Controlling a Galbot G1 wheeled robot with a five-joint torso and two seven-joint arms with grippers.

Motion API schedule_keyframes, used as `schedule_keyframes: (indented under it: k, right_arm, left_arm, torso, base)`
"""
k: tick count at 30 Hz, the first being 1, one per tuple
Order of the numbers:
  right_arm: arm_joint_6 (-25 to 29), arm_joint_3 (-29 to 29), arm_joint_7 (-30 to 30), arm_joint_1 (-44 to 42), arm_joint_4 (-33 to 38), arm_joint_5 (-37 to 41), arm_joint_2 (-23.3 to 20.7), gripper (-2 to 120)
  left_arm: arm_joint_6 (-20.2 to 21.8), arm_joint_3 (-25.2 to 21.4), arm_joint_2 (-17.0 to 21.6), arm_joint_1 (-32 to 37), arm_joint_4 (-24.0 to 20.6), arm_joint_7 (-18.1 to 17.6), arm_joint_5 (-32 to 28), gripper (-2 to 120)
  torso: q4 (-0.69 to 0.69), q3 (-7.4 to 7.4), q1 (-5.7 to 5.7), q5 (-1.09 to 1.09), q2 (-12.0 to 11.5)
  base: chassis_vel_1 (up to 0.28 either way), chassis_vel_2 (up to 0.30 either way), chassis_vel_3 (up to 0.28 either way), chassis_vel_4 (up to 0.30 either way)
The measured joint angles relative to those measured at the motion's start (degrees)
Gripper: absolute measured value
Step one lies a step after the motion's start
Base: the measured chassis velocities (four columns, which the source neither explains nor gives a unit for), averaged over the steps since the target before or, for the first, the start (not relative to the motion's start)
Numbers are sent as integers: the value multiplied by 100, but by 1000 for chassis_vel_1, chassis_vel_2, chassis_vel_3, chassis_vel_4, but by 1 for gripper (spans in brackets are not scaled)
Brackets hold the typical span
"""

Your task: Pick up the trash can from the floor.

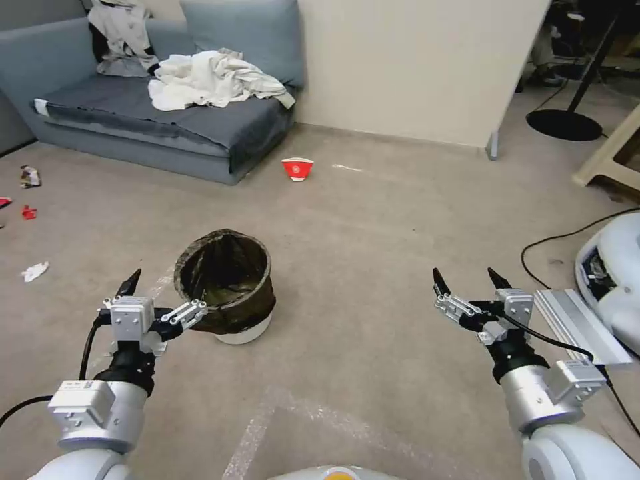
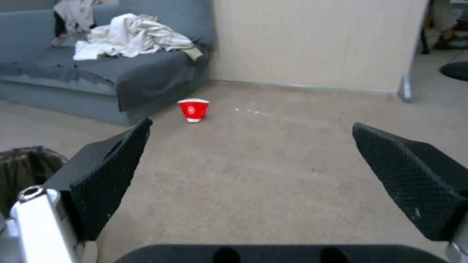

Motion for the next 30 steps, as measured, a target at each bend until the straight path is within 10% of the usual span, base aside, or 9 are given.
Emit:
schedule_keyframes:
  k: [30]
  right_arm:
    - [46,-121,-250,-26,-55,-177,-7,100]
  left_arm:
    - [-418,-25,-31,8,23,-150,-25,100]
  torso:
    - [0,0,0,1,0]
  base:
    - [29,69,66,34]
